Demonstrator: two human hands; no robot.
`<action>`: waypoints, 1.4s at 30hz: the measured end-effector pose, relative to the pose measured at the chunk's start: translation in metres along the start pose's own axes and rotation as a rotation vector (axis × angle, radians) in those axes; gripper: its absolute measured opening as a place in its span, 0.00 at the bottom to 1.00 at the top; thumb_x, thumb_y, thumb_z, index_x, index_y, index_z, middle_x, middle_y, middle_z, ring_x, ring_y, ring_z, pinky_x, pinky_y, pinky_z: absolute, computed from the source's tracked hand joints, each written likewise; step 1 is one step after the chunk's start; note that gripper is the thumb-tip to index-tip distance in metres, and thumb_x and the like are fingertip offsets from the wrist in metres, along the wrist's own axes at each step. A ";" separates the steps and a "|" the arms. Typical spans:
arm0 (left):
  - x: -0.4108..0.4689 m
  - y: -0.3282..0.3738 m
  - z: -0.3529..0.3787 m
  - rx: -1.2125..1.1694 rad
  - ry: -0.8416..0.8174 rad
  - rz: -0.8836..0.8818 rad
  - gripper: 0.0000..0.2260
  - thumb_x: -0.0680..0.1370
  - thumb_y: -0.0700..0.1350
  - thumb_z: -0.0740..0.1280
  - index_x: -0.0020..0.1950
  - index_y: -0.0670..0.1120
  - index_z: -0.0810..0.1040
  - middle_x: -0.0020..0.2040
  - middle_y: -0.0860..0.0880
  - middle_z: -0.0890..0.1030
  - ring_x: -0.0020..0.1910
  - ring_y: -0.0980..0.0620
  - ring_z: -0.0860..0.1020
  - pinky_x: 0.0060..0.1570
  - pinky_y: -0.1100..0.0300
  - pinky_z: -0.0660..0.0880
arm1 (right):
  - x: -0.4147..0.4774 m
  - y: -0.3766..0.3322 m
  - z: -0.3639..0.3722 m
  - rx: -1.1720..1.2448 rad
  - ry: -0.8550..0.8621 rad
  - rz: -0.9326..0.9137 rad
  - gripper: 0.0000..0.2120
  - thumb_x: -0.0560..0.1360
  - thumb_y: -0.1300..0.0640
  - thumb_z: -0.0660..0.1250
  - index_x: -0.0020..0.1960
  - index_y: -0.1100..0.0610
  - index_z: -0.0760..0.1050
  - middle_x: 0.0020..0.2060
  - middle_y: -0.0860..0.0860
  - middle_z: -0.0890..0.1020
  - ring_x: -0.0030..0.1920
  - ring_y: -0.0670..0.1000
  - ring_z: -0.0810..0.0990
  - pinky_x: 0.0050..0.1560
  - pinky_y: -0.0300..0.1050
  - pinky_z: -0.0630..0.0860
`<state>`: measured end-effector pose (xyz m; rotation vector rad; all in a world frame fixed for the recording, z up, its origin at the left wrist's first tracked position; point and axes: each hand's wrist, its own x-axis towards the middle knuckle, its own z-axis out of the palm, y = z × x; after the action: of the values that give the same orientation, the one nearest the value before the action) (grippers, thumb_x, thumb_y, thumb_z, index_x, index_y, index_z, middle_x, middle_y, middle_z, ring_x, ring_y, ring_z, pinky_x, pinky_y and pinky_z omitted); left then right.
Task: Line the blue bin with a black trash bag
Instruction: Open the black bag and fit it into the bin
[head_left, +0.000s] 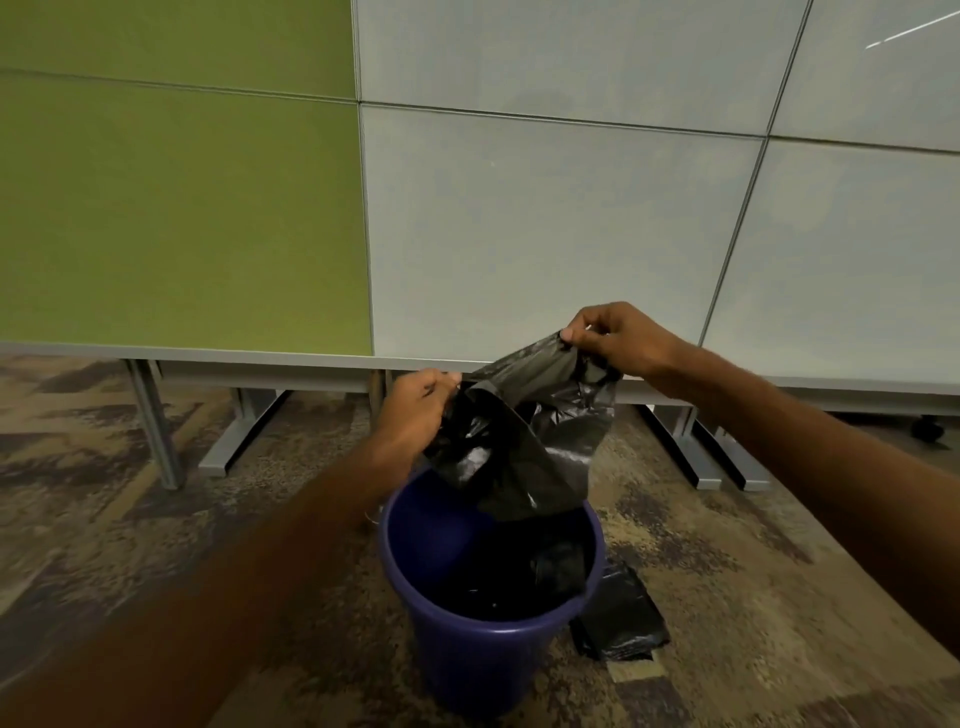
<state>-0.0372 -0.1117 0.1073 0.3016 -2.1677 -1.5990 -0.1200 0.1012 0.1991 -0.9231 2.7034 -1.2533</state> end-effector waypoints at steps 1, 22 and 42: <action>0.001 0.005 -0.003 -0.004 -0.022 0.018 0.15 0.79 0.55 0.61 0.44 0.45 0.79 0.44 0.41 0.81 0.45 0.45 0.79 0.50 0.49 0.76 | 0.001 -0.003 0.000 0.010 0.006 0.005 0.11 0.79 0.55 0.62 0.44 0.61 0.77 0.36 0.56 0.77 0.33 0.50 0.74 0.30 0.40 0.71; 0.030 0.032 -0.054 0.331 -0.089 0.134 0.22 0.65 0.30 0.75 0.54 0.44 0.73 0.47 0.44 0.79 0.45 0.43 0.80 0.39 0.47 0.82 | 0.017 0.007 -0.005 0.091 0.158 0.082 0.09 0.77 0.56 0.65 0.49 0.63 0.75 0.36 0.55 0.76 0.33 0.49 0.72 0.32 0.42 0.70; 0.028 0.004 -0.075 0.485 -0.205 -0.049 0.19 0.65 0.29 0.74 0.52 0.44 0.79 0.51 0.43 0.81 0.50 0.43 0.79 0.37 0.57 0.77 | 0.017 0.040 0.003 -0.176 0.291 0.014 0.13 0.79 0.69 0.49 0.47 0.56 0.68 0.38 0.54 0.76 0.30 0.49 0.70 0.24 0.35 0.66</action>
<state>-0.0270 -0.1862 0.1347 0.3479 -2.7137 -1.1471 -0.1538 0.1104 0.1731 -0.7885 3.0815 -1.2520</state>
